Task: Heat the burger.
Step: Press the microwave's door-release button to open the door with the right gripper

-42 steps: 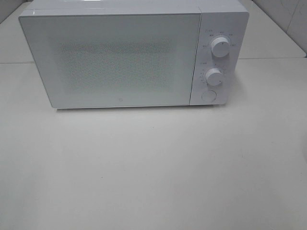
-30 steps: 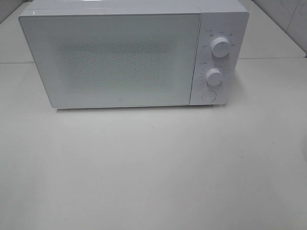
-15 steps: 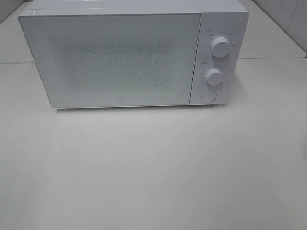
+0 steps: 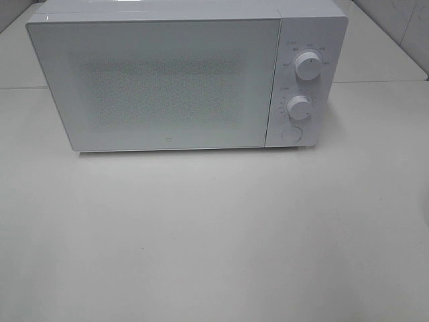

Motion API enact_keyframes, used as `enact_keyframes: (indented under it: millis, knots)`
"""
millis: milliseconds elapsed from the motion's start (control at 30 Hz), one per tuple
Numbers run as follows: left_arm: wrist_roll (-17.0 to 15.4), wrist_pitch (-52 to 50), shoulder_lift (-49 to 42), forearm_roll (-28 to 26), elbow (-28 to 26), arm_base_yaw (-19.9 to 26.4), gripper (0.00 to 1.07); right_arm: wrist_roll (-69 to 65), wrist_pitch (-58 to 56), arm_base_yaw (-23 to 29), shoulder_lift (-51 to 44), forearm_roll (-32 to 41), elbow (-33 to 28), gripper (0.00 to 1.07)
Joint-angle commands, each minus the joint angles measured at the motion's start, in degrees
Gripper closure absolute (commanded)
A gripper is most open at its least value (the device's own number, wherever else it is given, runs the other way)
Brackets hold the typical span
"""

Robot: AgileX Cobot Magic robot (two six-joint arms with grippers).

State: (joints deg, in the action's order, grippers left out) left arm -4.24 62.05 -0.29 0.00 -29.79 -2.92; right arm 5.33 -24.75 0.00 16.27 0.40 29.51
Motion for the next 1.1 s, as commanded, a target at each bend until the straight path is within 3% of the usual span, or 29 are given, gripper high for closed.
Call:
enact_keyframes:
  millis: [33, 367, 533, 933, 1100]
  knots:
    - [0.1, -0.7, -0.2, 0.0, 0.2, 0.0, 0.04, 2.7, 7.9, -0.1, 4.1, 0.1, 0.5, 1.07]
    - [0.1, -0.7, -0.2, 0.0, 0.2, 0.0, 0.04, 2.9, 24.8, -0.1, 18.5, 0.1, -0.3, 1.07]
    - [0.1, -0.7, -0.2, 0.0, 0.2, 0.0, 0.04, 2.7, 38.1, -0.1, 27.9, 0.1, -4.0, 1.07]
    - [0.1, -0.7, -0.2, 0.0, 0.2, 0.0, 0.04, 2.5, 58.4, 0.0, 44.7, 0.1, -10.5, 1.07]
    - [0.1, -0.7, -0.2, 0.0, 0.2, 0.0, 0.04, 1.9, 61.2, 0.0, 47.3, 0.1, -12.3, 1.07]
